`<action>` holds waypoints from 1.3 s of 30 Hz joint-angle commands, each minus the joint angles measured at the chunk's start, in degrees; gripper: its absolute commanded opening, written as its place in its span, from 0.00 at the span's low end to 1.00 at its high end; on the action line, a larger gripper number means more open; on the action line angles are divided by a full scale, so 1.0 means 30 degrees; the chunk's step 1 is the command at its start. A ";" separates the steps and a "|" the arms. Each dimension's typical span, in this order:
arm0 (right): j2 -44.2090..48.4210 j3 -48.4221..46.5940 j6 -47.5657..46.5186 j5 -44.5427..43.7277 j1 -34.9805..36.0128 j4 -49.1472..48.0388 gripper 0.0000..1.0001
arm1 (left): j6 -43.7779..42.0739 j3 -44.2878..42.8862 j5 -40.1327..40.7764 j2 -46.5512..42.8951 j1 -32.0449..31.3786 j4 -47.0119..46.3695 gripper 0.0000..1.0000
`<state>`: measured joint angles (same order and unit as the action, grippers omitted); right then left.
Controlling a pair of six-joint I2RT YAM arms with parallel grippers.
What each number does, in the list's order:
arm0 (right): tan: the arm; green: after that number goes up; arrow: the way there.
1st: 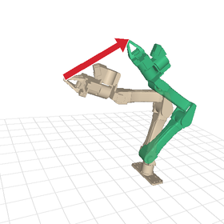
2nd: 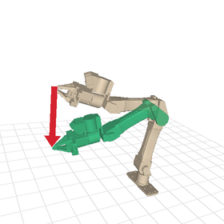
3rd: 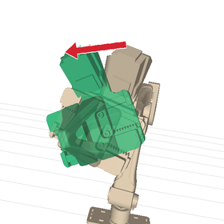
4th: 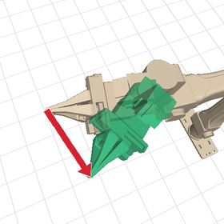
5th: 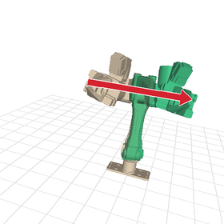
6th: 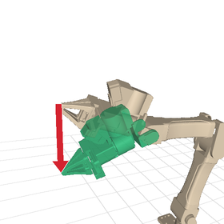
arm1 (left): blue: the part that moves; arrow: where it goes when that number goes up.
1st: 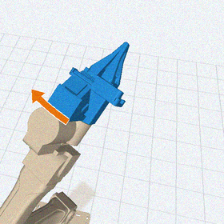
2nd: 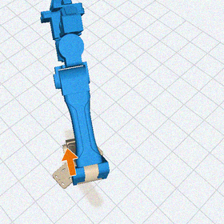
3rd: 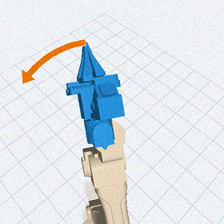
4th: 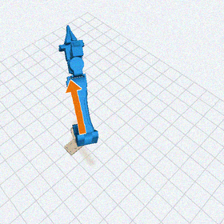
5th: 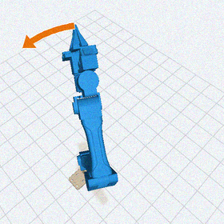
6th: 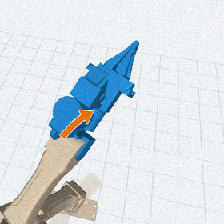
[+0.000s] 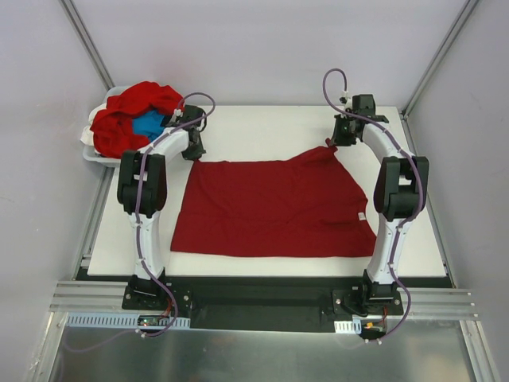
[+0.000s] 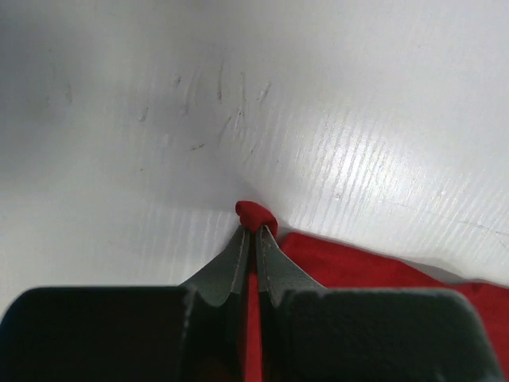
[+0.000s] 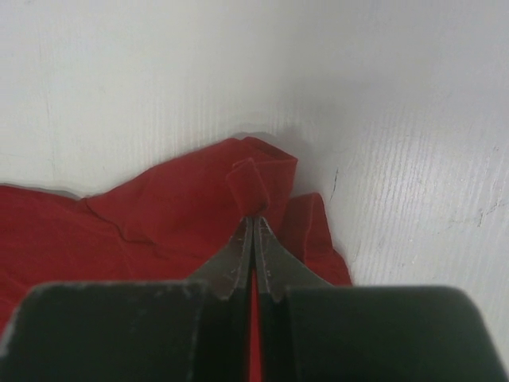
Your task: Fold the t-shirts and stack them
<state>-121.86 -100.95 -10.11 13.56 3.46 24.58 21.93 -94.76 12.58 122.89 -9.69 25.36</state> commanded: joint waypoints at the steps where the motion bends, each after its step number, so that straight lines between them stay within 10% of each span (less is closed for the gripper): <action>1: 0.2035 0.0396 -0.0234 0.0431 -0.0246 -0.0898 0.01 | -0.1071 0.1174 0.1106 -0.2055 0.0184 -0.1803 0.00; 11: 0.4027 0.2592 -0.0117 0.0226 -0.0803 -0.3121 0.01 | 0.1356 0.3664 0.3834 -0.3784 0.0301 -0.2127 0.00; 35: 0.3915 0.2744 -0.0351 0.1488 -0.1096 -0.2483 0.01 | -0.0544 0.5894 0.0553 -0.5017 0.0507 -0.4999 0.01; 39: 0.2187 0.0139 -0.0088 0.0784 -0.1096 -0.0639 0.05 | -0.0573 0.5163 0.0874 -0.5045 0.0507 -0.3887 0.53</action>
<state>-111.35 -92.20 -10.55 18.24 0.56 18.63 21.04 -77.84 15.00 109.89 -8.88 11.40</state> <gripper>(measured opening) 0.013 0.339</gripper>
